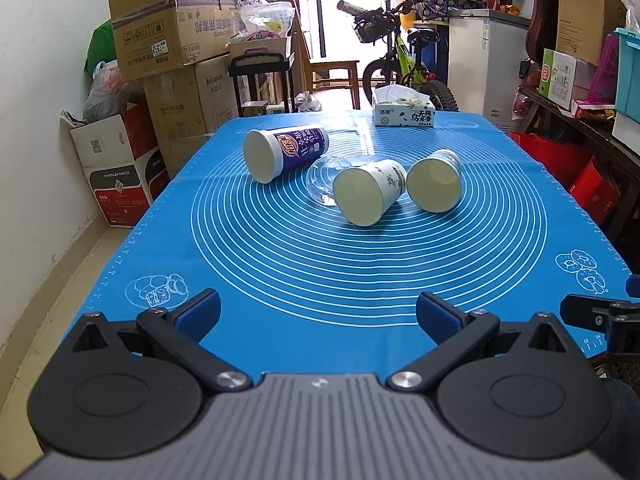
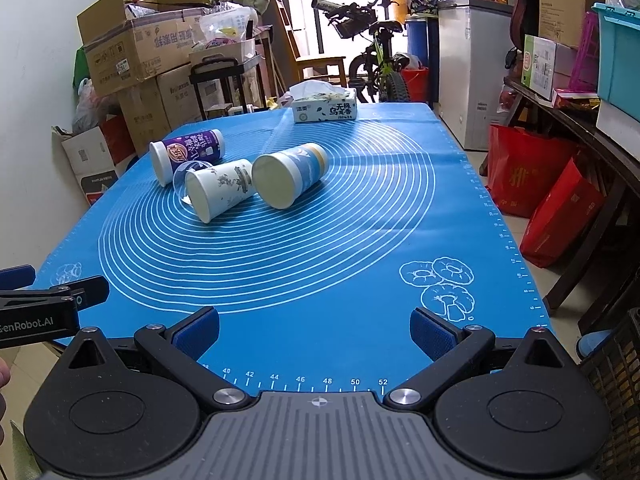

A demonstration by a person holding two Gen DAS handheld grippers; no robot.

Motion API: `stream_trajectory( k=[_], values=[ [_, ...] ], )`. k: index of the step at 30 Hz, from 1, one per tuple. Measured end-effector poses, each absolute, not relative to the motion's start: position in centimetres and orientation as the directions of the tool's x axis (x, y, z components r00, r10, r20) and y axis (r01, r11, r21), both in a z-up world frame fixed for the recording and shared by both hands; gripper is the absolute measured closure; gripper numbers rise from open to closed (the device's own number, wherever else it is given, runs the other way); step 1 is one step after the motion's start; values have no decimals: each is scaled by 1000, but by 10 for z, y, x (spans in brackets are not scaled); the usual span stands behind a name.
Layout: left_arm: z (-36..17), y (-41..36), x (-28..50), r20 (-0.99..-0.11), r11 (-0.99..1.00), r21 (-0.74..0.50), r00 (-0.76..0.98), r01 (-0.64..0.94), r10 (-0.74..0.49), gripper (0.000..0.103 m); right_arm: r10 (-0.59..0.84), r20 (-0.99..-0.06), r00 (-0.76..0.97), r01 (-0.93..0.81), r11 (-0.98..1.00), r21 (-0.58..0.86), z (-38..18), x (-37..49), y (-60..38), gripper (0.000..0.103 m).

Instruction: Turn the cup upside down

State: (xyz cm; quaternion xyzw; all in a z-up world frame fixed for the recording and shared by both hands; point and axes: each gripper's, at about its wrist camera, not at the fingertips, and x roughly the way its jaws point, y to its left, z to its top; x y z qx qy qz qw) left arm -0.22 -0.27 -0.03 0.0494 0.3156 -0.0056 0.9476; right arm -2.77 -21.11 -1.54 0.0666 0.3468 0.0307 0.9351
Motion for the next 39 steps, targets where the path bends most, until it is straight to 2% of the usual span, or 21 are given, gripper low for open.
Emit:
stream_trajectory(
  k=[39],
  values=[
    [-3, -10, -1, -606, 995, 73, 796, 69, -11, 1, 98, -643, 760, -7, 990, 143, -12, -24, -217, 1]
  ],
)
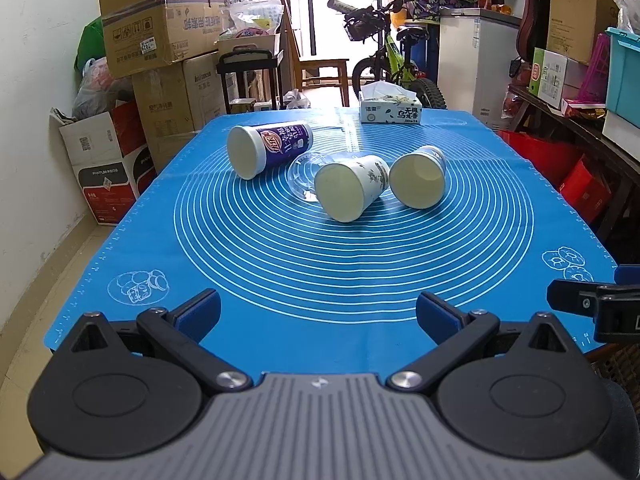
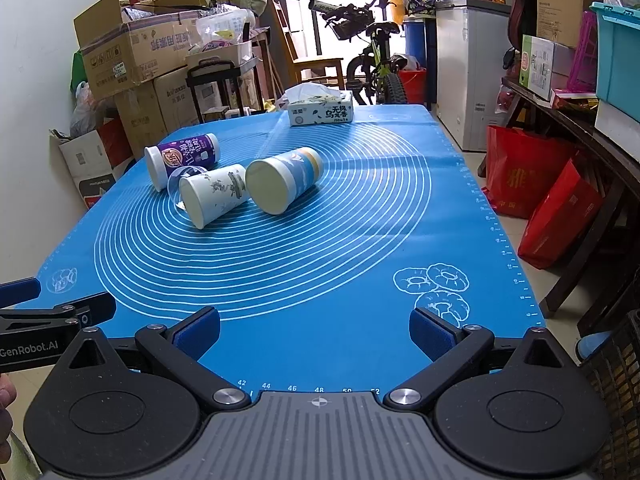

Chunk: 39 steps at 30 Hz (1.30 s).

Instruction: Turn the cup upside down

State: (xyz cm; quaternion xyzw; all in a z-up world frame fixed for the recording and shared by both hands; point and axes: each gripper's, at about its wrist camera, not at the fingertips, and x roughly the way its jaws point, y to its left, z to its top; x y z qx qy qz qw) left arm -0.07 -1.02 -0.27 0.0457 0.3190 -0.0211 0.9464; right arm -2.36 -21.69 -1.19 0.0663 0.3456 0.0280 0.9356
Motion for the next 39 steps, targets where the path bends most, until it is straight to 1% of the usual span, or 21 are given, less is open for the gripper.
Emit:
stream_trajectory(
  k=[7, 13, 20, 28, 33, 39],
  values=[
    [-3, -13, 0, -600, 995, 73, 800, 74, -16, 1, 101, -636, 765, -10, 989, 145, -11, -22, -219, 1],
    [3, -27, 17, -566, 987, 105, 823, 123, -42, 1, 78, -631, 772, 16, 990, 142, -11, -9, -233, 1],
    [7, -55, 64, -553, 966, 147, 827, 213, -98, 1, 18, -625, 780, 73, 990, 119, -10, 26, -259, 1],
    [-4, -97, 125, -551, 934, 188, 820, 303, -156, 1, -29, -647, 762, 129, 986, 108, -25, 70, -286, 2],
    [-16, -121, 160, -546, 914, 235, 823, 331, -158, 1, -47, -658, 751, 160, 981, 113, -36, 91, -300, 2],
    [-36, -143, 195, -591, 882, 295, 796, 368, -135, 1, -49, -659, 750, 175, 976, 126, -46, 103, -308, 2]
  ],
)
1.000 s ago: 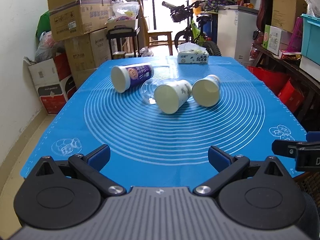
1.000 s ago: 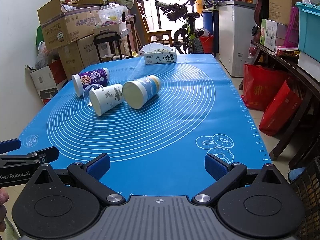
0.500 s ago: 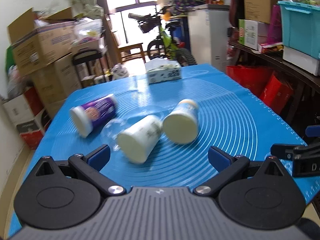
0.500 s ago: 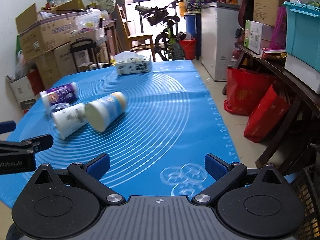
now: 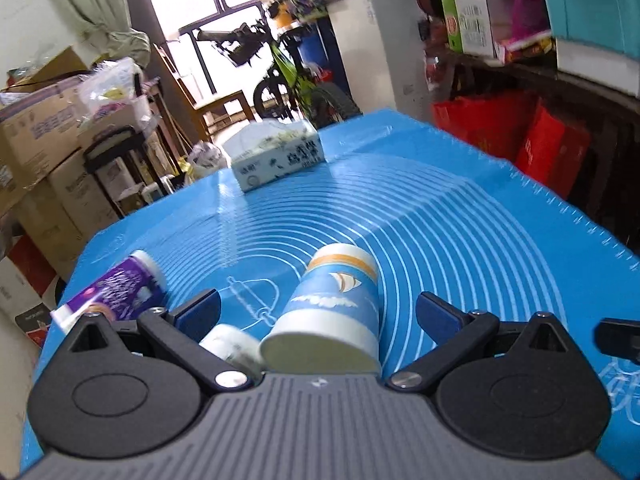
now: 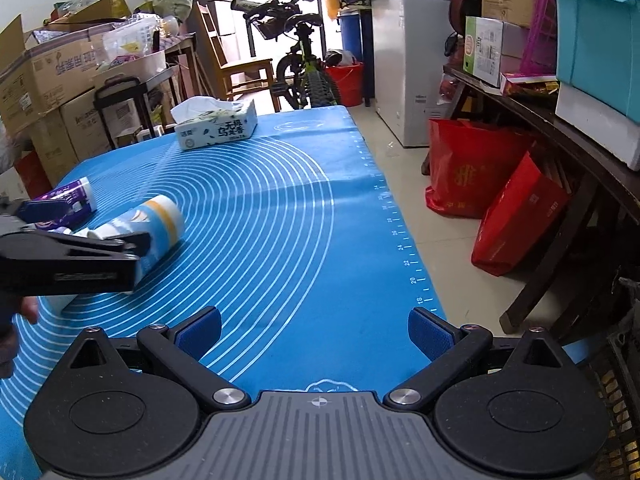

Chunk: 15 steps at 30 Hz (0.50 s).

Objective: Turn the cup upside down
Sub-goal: 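Reach the left tool to the sailboat-label cup and close on it, then lift the sailboat-label cup off the mat with the left tool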

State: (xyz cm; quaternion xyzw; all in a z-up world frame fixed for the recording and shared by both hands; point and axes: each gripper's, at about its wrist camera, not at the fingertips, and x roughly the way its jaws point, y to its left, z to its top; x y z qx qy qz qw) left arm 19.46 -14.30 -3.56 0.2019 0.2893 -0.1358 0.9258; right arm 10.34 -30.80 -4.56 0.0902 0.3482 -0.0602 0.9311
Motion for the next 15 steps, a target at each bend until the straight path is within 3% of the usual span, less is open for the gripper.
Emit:
stream_trajectory(
  k=[2, 4, 7, 15],
  values=[
    [-42, -147, 205, -614, 874, 304, 780, 379, -125, 3, -46, -661, 749, 175, 976, 130, -48, 104, -308, 2],
    [-46, -146, 212, -641, 873, 301, 759, 384, -112, 25, -45, -662, 748, 176, 976, 132, -50, 104, -307, 2],
    [-51, -143, 218, -679, 876, 273, 725, 398, -118, 36, -45, -661, 749, 176, 975, 134, -50, 104, -307, 2],
    [-40, -139, 212, -682, 875, 261, 720, 409, -133, 40, -44, -650, 758, 169, 977, 131, -44, 100, -304, 2]
  ],
)
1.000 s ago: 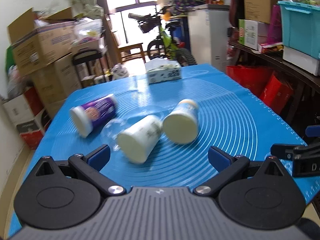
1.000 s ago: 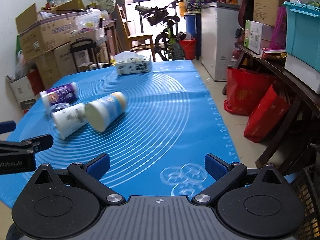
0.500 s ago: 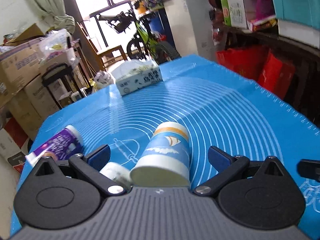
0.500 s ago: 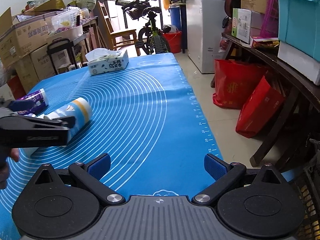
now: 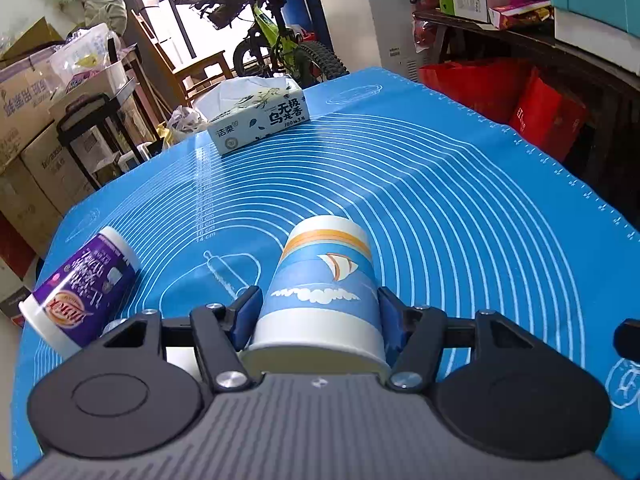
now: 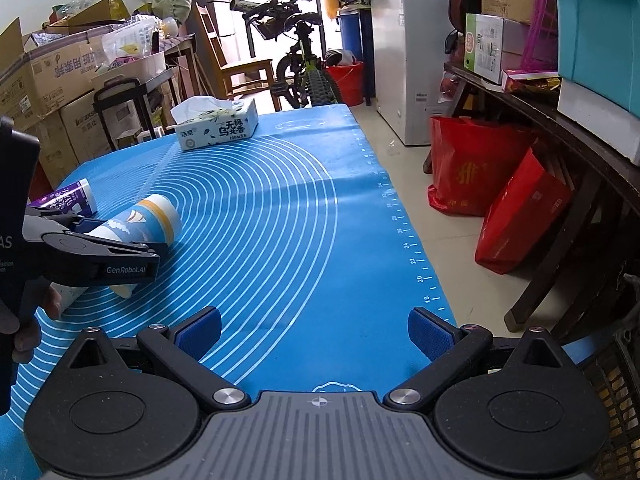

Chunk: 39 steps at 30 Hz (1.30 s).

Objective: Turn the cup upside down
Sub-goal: 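Lift the sailboat-label cup off the mat with the left tool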

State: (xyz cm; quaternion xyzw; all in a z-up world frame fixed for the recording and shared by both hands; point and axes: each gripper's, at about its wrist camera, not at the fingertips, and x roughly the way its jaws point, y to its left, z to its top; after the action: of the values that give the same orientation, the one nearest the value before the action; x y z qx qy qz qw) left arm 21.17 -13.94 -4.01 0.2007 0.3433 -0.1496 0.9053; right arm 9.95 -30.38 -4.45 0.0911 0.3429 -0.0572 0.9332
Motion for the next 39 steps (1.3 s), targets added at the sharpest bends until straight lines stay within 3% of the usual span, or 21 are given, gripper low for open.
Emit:
stream_trajectory(
  k=[11, 20, 32, 33, 36, 39],
  values=[
    [-1, -114, 143, -698, 889, 151, 683, 432, -214, 40, -36, -650, 759, 162, 978, 135, -32, 76, -299, 2],
    [-33, -87, 112, -767, 937, 75, 620, 342, -165, 40, 16, -697, 717, 104, 986, 129, -46, 51, -272, 2],
    [-47, -85, 121, -743, 948, 78, 652, 310, -152, 39, 17, -715, 699, 97, 988, 118, -52, 43, -264, 2],
    [-48, -85, 121, -745, 947, 79, 650, 310, -150, 38, 17, -716, 698, 96, 988, 117, -52, 43, -264, 2],
    [-50, -84, 123, -755, 952, 76, 640, 297, -140, 23, 17, -718, 696, 93, 989, 114, -52, 44, -261, 2],
    [-48, -80, 122, -746, 952, 53, 646, 300, -162, 20, 17, -719, 694, 89, 990, 109, -51, 44, -259, 2]
  ],
)
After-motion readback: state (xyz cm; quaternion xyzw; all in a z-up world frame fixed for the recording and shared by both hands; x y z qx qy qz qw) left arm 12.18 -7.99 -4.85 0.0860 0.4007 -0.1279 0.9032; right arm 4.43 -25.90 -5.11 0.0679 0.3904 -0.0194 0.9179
